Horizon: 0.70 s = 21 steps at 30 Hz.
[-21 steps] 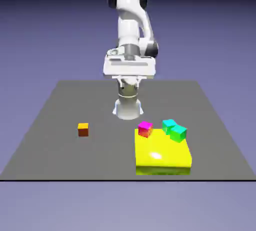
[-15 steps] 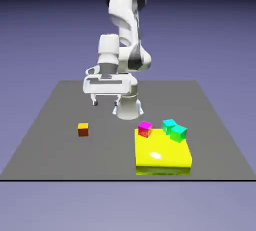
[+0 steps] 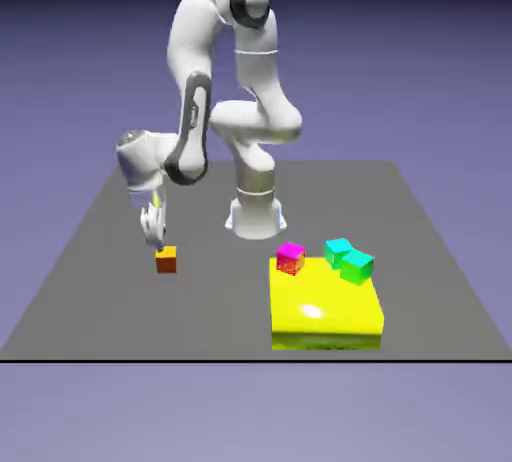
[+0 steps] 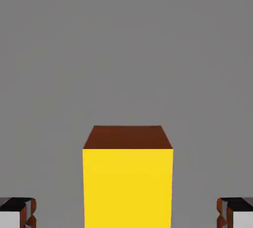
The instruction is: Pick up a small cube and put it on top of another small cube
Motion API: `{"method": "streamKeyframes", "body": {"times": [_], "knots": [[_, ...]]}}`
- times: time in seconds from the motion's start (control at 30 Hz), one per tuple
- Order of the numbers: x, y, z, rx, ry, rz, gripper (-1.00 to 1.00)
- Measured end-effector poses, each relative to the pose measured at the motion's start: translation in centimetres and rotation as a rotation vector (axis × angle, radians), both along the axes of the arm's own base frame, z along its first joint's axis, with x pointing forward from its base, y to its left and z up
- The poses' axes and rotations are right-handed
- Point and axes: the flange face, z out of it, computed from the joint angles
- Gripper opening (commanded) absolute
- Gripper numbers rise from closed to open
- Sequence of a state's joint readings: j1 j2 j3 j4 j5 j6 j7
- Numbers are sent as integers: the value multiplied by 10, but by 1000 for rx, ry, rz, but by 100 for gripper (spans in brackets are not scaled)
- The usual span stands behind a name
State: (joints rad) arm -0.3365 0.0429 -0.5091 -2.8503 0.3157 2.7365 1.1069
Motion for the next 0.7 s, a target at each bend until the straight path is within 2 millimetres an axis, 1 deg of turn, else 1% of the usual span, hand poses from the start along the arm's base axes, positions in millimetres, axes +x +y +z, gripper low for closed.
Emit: {"method": "streamKeyframes", "body": {"times": [0.13, 0.27, 0.3, 0.37, 0.53, 0.7], "knots": [[0, 1, -21, -1, -1, -1, 0], [-3, 7, -45, 1, 4, -3, 0], [-4, 9, -51, 2, 6, -4, -100], [-4, 9, -51, 2, 6, -4, -100], [0, 1, -21, -1, -1, -1, -100], [-2, -1, 5, 0, 1, -5, -100]]}}
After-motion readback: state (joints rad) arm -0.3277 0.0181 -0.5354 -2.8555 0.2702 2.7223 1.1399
